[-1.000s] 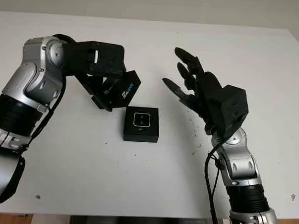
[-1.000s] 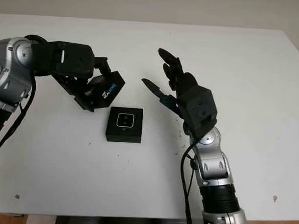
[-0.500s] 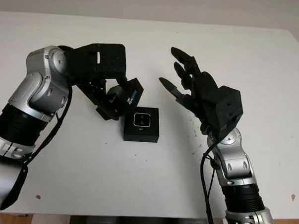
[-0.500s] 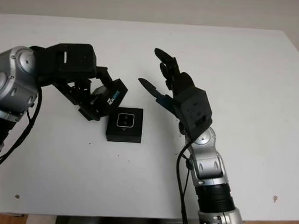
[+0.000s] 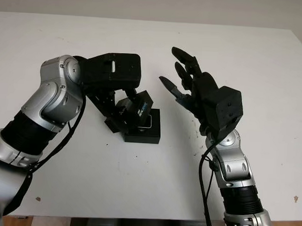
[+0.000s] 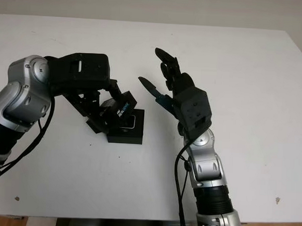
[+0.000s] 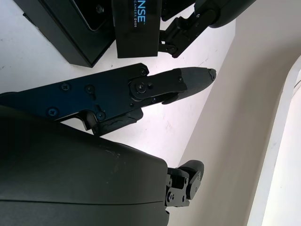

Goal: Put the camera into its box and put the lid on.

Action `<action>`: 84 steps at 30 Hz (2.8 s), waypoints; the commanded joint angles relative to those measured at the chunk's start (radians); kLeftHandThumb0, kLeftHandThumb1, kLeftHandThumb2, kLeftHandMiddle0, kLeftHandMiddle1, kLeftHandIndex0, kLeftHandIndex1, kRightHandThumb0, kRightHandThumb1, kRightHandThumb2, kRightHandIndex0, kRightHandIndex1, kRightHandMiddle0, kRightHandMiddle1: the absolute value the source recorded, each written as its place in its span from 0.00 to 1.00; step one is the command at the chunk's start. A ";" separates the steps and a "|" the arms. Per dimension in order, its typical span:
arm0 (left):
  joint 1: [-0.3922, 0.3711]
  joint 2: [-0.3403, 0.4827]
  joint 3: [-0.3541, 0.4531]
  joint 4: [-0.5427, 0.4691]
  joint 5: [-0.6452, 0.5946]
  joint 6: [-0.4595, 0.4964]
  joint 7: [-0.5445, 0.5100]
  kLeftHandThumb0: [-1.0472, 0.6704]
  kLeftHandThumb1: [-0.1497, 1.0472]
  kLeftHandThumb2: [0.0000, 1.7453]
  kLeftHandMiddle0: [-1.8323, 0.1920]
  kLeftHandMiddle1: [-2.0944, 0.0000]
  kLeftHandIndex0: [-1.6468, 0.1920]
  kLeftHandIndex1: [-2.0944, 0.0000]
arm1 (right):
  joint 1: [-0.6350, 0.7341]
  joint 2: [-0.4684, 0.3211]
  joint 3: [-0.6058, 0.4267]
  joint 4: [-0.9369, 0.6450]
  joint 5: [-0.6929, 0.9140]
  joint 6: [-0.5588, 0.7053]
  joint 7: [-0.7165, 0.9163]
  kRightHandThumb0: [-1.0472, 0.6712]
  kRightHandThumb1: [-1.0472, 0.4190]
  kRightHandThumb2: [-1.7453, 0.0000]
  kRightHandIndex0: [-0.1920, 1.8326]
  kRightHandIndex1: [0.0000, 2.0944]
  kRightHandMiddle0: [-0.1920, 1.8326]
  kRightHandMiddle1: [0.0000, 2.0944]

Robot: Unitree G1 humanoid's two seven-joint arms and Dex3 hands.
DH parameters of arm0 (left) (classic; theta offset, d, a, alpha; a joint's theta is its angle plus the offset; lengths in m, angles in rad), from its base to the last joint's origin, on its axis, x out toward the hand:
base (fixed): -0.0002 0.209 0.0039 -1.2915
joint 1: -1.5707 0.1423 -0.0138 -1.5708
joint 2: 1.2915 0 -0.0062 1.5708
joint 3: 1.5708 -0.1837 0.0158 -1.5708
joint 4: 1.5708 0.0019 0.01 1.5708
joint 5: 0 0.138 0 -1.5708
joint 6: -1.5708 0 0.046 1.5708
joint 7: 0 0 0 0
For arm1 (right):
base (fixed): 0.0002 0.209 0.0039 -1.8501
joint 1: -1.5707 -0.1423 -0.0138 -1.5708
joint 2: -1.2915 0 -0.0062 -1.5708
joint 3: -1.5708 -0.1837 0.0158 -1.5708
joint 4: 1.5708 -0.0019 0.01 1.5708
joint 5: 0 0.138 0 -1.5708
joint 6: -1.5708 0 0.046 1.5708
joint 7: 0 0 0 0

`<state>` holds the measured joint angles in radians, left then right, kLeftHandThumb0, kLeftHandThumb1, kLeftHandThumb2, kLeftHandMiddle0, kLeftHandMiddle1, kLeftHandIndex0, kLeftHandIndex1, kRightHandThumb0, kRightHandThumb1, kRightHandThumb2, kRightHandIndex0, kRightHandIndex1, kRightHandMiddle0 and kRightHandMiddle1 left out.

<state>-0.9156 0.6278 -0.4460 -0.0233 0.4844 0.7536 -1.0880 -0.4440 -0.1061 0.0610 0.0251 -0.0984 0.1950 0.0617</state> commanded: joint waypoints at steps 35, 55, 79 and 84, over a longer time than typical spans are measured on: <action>-0.040 -0.016 -0.141 -0.121 -0.116 0.123 -0.023 0.28 1.00 0.17 1.00 0.69 1.00 0.80 | 0.000 0.017 -0.004 -0.010 0.016 -0.009 0.004 0.23 0.00 0.92 0.15 0.03 0.08 0.22; -0.020 0.033 -0.163 -0.216 -0.167 0.103 -0.050 0.30 1.00 0.14 1.00 1.00 1.00 1.00 | -0.003 0.018 -0.005 -0.006 0.013 -0.009 0.001 0.23 0.00 0.92 0.15 0.03 0.08 0.22; 0.076 0.099 -0.096 -0.277 -0.076 -0.340 0.064 0.28 1.00 0.18 1.00 1.00 1.00 1.00 | -0.005 0.028 -0.002 0.013 0.002 -0.022 -0.005 0.23 0.00 0.92 0.16 0.03 0.09 0.20; 0.115 0.149 -0.074 -0.231 0.043 -0.660 0.235 0.26 1.00 0.21 1.00 1.00 1.00 1.00 | -0.006 0.026 -0.003 0.018 0.001 -0.028 -0.006 0.22 0.00 0.92 0.16 0.03 0.09 0.19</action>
<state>-0.7897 0.7967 -0.5361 -0.2384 0.5120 0.1576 -0.8957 -0.4444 -0.0786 0.0615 0.0391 -0.0975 0.1817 0.0582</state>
